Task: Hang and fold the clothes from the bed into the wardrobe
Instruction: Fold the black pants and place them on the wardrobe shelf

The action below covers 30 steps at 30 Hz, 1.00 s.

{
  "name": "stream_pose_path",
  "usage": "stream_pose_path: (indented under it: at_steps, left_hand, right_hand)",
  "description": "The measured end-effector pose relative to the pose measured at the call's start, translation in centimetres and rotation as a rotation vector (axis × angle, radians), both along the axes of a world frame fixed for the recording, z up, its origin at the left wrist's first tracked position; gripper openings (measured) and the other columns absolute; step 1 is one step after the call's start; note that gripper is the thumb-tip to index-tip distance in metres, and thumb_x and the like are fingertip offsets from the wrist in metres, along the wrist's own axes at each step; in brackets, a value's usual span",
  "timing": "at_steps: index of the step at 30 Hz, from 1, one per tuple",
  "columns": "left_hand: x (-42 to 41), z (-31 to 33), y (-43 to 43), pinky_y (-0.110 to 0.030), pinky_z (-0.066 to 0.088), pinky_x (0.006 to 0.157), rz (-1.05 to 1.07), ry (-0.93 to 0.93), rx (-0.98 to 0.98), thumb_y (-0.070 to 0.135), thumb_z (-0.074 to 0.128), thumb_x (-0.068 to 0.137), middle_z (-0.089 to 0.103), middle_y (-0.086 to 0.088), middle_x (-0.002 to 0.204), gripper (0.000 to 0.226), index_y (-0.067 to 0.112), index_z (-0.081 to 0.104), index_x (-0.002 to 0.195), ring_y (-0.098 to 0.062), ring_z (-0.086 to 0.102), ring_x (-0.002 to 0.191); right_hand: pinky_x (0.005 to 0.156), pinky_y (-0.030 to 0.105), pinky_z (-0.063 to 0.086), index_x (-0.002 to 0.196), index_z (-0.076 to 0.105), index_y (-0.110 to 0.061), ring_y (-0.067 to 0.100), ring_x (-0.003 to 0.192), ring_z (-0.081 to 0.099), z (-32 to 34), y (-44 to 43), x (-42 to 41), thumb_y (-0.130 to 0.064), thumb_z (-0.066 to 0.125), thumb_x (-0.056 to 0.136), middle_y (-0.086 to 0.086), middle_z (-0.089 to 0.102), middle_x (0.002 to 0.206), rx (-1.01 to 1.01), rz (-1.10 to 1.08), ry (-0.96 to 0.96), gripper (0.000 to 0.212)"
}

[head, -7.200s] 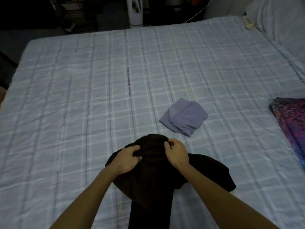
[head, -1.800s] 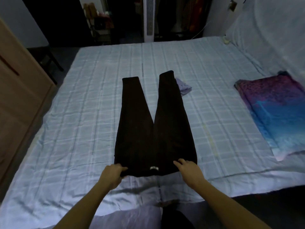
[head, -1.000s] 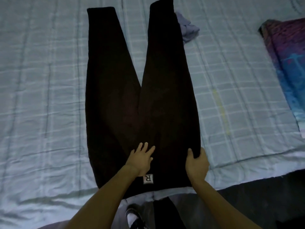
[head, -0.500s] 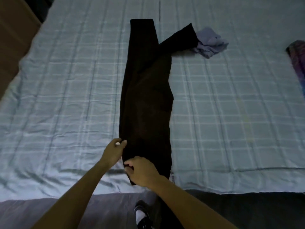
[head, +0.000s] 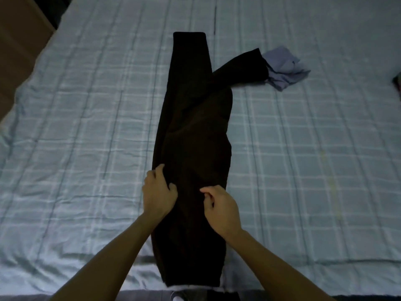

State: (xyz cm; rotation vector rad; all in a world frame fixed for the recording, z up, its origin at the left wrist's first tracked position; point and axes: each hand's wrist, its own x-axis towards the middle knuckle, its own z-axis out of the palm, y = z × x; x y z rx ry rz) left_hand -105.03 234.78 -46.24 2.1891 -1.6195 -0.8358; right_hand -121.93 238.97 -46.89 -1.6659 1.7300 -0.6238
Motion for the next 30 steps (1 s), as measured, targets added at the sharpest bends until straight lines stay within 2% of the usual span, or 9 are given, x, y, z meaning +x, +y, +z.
stream_pose_path:
  at_steps: [4,10,15,18,20,22,24,27,30]
  left_hand:
    - [-3.3,0.4,-7.3,-0.044,0.042,0.098,-0.072,-0.016,-0.049,0.022,0.054,0.089,0.042,-0.017,0.131,0.055,0.013,0.033,0.139,-0.030,0.048,0.114]
    - [-7.3,-0.2,-18.5,-0.041,0.036,0.101,-0.151,-0.042,-0.103,0.028,0.051,0.093,0.039,-0.013,0.137,0.050,0.017,0.035,0.139,-0.027,0.045,0.119]
    - [-8.1,-2.2,-25.4,-0.040,0.036,0.102,-0.193,-0.080,-0.105,0.032,0.047,0.095,0.039,-0.013,0.140,0.047,0.016,0.038,0.139,-0.027,0.044,0.123]
    - [-8.4,-3.8,-28.4,-0.040,0.035,0.104,-0.262,-0.110,-0.124,0.034,0.046,0.096,0.040,-0.014,0.141,0.049,0.014,0.037,0.140,-0.027,0.042,0.126]
    - [-8.7,-5.1,-30.0,-0.042,0.030,0.109,-0.357,-0.160,-0.117,0.036,0.044,0.096,0.034,-0.014,0.147,0.053,0.015,0.032,0.144,-0.027,0.033,0.135]
    - [-8.8,-6.7,-31.4,-0.045,0.022,0.112,-0.421,-0.234,-0.085,0.038,0.041,0.097,0.026,-0.012,0.152,0.057,0.017,0.025,0.147,-0.026,0.020,0.142]
    - [-8.8,-8.0,-32.5,-0.048,0.023,0.110,-0.397,-0.274,-0.091,0.039,0.043,0.096,0.027,-0.011,0.152,0.058,0.016,0.025,0.147,-0.026,0.019,0.143]
    - [-8.7,-9.6,-33.6,-0.051,0.035,0.099,-0.341,-0.296,-0.185,0.034,0.057,0.089,0.046,-0.016,0.139,0.058,0.013,0.038,0.140,-0.031,0.039,0.133]
    - [-8.2,-10.7,-34.7,-0.048,0.045,0.087,-0.326,-0.281,-0.316,0.025,0.066,0.083,0.058,-0.016,0.116,0.055,0.011,0.046,0.132,-0.030,0.057,0.108]
  right_hand:
    - [0.064,0.007,0.039,0.112,0.065,-0.019,0.003,0.073,0.054,0.1,-7.4,-2.3,-0.015,0.049,0.095,-0.005,0.061,0.093,-0.014,-0.062,0.004,0.023]
    - [0.078,0.018,0.045,0.120,0.061,-0.017,0.008,0.087,0.057,-0.8,-19.5,-6.6,-0.017,0.047,0.097,-0.001,0.063,0.106,-0.025,-0.181,-0.016,0.027]
    - [0.085,0.018,0.039,0.126,0.057,-0.017,0.015,0.103,0.059,-3.0,-28.2,-9.5,-0.028,0.046,0.098,0.003,0.062,0.117,0.138,-0.296,0.001,0.031]
    - [0.092,0.025,0.040,0.129,0.054,-0.013,0.020,0.110,0.057,-3.7,-32.7,-10.2,-0.032,0.045,0.098,0.007,0.061,0.122,0.242,-0.380,-0.042,0.037]
    - [0.096,0.028,0.039,0.132,0.051,-0.012,0.022,0.114,0.055,-3.8,-35.7,-10.3,-0.035,0.045,0.099,0.008,0.060,0.125,0.281,-0.428,-0.083,0.041]
    - [0.096,0.027,0.038,0.137,0.045,-0.011,0.019,0.108,0.055,-4.0,-38.4,-10.2,-0.037,0.045,0.098,0.003,0.062,0.115,0.304,-0.490,-0.170,0.046]
    - [0.098,0.027,0.039,0.143,0.036,-0.013,0.018,0.106,0.054,-4.6,-41.1,-9.8,-0.041,0.049,0.096,0.000,0.060,0.111,0.338,-0.579,-0.331,0.056]
    - [0.104,0.043,0.043,0.146,0.032,-0.015,0.028,0.119,0.052,-5.8,-45.0,-9.0,-0.055,0.058,0.086,0.008,0.051,0.135,0.385,-0.724,-0.532,0.076]
    - [0.100,0.043,0.047,0.137,0.041,-0.008,0.028,0.112,0.057,-6.1,-48.5,-8.5,-0.050,0.064,0.083,0.007,0.056,0.128,0.385,-0.854,-0.727,0.073]
